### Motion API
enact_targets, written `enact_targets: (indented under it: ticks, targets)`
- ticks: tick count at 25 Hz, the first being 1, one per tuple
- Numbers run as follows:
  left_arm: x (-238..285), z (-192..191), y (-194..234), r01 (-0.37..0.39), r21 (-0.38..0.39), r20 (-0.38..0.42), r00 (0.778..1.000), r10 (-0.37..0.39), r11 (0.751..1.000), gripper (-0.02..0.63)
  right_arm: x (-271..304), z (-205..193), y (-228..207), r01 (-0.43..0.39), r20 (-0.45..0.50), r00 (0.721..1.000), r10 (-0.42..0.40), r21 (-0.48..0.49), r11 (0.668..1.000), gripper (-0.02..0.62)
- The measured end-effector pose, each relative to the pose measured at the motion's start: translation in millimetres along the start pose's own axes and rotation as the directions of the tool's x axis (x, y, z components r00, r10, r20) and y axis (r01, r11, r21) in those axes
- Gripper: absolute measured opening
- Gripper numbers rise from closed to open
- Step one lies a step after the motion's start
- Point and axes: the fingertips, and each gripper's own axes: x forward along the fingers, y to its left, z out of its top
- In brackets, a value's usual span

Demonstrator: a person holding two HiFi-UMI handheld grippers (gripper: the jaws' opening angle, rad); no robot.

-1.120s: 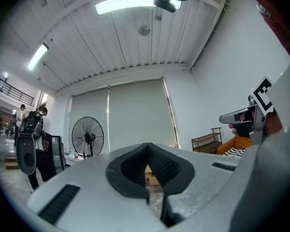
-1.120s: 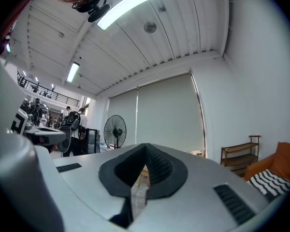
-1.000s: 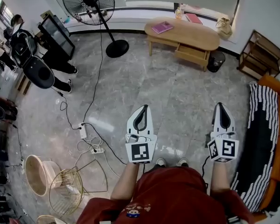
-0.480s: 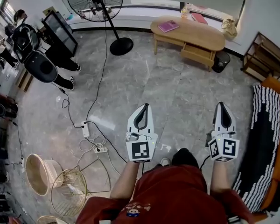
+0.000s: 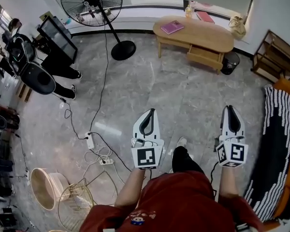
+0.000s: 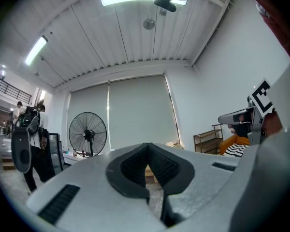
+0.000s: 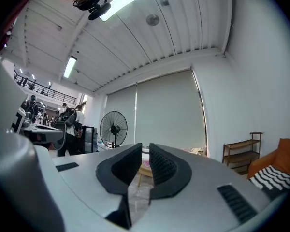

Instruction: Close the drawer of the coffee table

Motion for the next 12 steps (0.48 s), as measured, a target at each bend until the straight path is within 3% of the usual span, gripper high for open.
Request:
enact_targets:
  ticks: [12]
  targets:
    - [136.7, -16.3, 4.7, 0.041, 0.007, -0.053, 0.998, -0.040, 0.999, 0.006, 116.1, -30.4, -46.8, 0.039, -0.043, 0.998, -0.038, 0.020, 0.999, 0.161]
